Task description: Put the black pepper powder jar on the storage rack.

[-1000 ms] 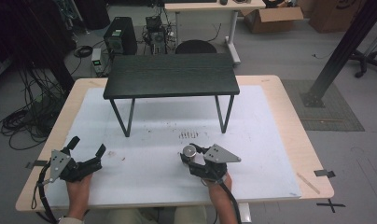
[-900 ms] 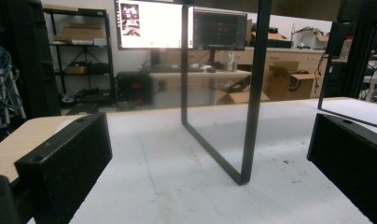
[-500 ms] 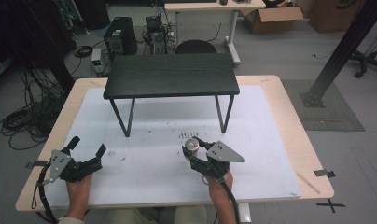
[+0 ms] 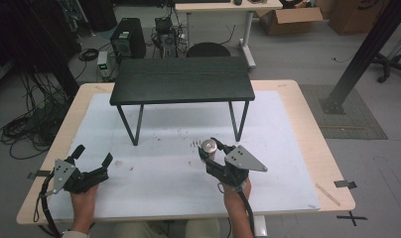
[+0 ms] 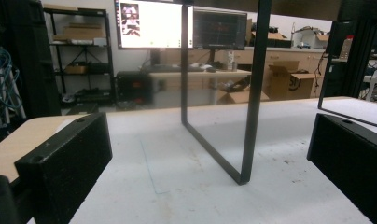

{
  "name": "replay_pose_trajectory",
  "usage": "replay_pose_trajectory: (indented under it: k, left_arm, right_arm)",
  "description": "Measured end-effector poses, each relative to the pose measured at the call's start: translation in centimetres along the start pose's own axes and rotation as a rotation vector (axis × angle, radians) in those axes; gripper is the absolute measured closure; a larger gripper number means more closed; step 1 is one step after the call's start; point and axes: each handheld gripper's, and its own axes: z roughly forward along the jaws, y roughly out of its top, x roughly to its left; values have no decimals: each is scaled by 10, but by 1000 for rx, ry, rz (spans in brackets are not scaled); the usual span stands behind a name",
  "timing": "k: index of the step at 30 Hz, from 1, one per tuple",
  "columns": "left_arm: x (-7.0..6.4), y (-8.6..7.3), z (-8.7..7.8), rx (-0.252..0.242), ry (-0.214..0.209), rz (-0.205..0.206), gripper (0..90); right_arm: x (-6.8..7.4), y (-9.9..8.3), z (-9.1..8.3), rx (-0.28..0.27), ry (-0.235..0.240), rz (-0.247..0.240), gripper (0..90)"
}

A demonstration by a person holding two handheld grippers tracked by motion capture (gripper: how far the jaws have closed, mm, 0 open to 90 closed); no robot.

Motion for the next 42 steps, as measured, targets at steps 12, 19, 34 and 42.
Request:
replay_pose_trajectory:
  k: [12, 19, 34, 42]
  left_arm:
    - [0, 0, 0, 2, 0, 2, 2]
    - [0, 0, 0, 3, -1, 3, 2]
    - [0, 0, 1, 8, -1, 5, 2]
    - [0, 0, 1, 10, -1, 7, 2]
  right_arm:
    - [-4, 24, 0, -36, -37, -22, 486]
    - [-7, 39, -2, -72, -81, -31, 488]
    - [-15, 67, -1, -123, -136, -45, 489]
    - [-17, 82, 3, -146, -141, -58, 490]
